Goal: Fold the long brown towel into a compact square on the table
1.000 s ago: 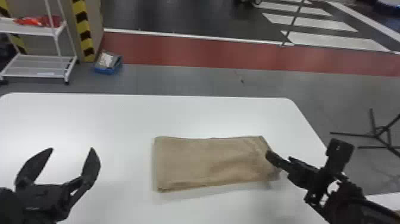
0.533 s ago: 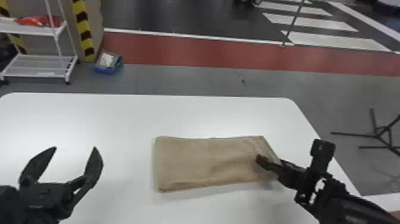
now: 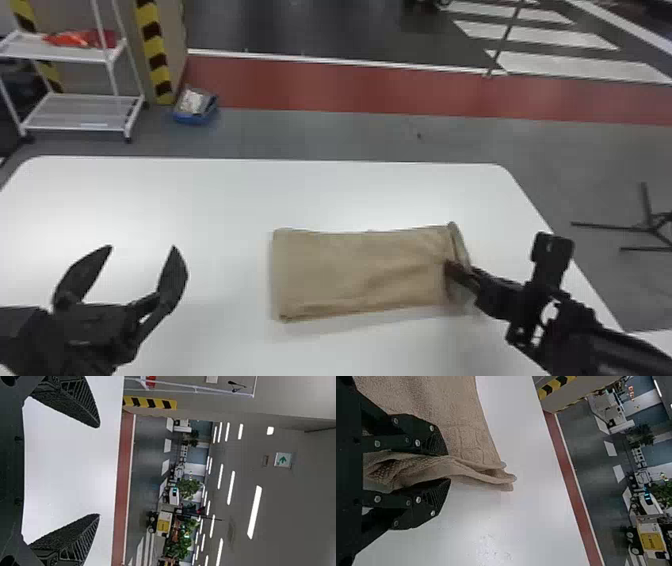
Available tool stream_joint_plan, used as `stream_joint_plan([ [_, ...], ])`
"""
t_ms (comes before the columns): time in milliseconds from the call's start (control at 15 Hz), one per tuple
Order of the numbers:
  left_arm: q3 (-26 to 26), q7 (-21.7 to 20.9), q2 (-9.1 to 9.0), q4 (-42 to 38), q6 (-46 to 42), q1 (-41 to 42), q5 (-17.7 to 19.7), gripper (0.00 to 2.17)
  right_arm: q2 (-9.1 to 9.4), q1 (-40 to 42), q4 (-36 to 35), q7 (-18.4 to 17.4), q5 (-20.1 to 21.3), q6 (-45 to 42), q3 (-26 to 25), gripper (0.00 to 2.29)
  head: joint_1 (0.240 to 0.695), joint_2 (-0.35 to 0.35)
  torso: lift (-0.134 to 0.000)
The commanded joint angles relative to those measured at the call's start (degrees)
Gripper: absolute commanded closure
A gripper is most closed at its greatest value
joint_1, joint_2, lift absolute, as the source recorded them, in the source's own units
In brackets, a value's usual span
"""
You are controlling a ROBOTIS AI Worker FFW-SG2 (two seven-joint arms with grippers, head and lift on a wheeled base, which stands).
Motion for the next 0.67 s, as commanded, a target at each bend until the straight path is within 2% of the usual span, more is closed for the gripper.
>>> stream_joint_plan([
  [0,0.0,-0.1,0.00,0.0,0.0,0.0,0.0,0.08,0.37,1.0,-3.5,0.0,-3.0,0.6,-1.4,2.02,0.695,-0.178,-0.111],
  [133,0.1,-0.1,0.00,-0.1,0.0,0.0,0.0,0.08,0.55,2.2,-8.5,0.0,-8.2,1.5,-2.7,2.02,0.695,-0.178,-0.111],
  [333,-0.1,-0.1,0.00,-0.3,0.2,0.0,-0.2,0.08,2.48,4.2,-17.2,0.0,-15.2,2.0,-3.2,2.02,0.695,-0.168,-0.111],
  [400,-0.1,0.0,0.00,-0.4,0.2,0.0,-0.2,0.08,2.54,4.8,-19.9,0.0,-17.0,2.0,-2.4,2.02,0.695,-0.160,-0.111],
  [533,-0.3,0.0,0.00,-0.4,0.4,0.0,-0.4,0.08,2.54,6.4,-23.1,0.0,-17.6,2.0,2.5,2.01,0.695,-0.140,-0.111],
  [600,-0.4,0.0,0.00,-0.4,0.5,0.0,-0.4,0.08,2.54,7.1,-24.0,0.0,-16.9,1.9,6.0,2.01,0.695,-0.108,-0.111],
])
